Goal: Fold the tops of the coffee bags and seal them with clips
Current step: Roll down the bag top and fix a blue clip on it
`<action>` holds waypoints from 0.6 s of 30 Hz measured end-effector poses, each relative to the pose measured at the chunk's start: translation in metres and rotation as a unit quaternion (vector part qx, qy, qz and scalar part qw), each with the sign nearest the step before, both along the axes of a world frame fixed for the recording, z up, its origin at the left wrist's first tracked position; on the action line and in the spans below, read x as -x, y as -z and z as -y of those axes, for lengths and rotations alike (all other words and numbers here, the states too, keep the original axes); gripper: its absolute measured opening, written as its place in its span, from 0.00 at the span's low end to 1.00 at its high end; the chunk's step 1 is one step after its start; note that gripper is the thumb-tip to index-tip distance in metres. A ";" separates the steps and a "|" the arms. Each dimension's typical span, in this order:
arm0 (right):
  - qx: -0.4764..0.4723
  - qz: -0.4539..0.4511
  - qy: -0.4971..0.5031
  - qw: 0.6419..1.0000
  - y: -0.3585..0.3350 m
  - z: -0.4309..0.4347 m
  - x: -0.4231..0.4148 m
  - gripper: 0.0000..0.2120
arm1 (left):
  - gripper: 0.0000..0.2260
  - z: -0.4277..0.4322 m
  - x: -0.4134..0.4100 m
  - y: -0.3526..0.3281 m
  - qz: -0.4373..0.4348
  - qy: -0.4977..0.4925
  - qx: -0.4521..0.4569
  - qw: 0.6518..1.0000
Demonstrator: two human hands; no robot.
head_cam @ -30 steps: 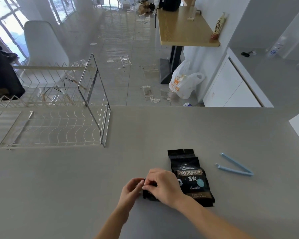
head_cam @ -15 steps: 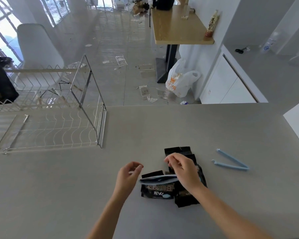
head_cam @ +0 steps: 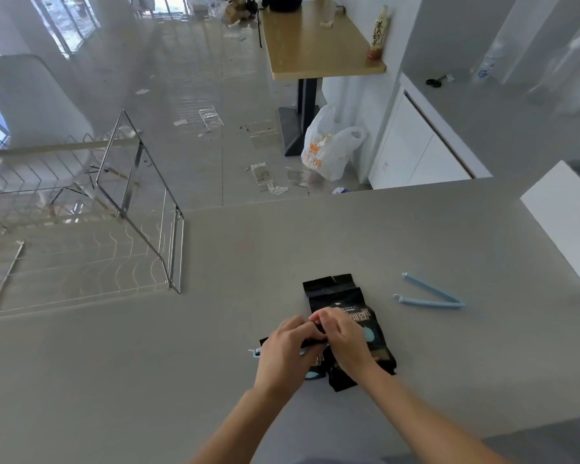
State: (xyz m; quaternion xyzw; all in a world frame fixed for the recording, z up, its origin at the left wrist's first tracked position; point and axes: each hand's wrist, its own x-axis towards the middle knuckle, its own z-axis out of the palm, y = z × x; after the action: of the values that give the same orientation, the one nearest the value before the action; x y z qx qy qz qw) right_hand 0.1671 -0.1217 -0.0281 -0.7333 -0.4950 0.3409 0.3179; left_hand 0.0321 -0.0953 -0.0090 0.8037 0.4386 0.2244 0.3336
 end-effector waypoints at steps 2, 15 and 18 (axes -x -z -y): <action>-0.005 0.004 -0.004 1.000 0.000 0.001 0.000 0.14 | 0.07 0.001 0.001 0.002 0.017 -0.020 0.034 0.999; -0.027 -0.016 -0.048 0.998 0.009 0.007 -0.001 0.15 | 0.07 0.014 0.004 0.004 0.033 -0.054 0.047 0.997; -0.018 0.005 -0.057 0.998 0.012 0.005 -0.002 0.16 | 0.07 0.015 0.004 0.004 0.046 -0.075 0.063 0.994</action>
State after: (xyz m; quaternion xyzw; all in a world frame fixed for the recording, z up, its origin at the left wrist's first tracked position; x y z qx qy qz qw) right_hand 0.1689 -0.1263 -0.0397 -0.7002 -0.5433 0.3456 0.3084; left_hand 0.0280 -0.1103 -0.0128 0.7347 0.4952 0.2572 0.3857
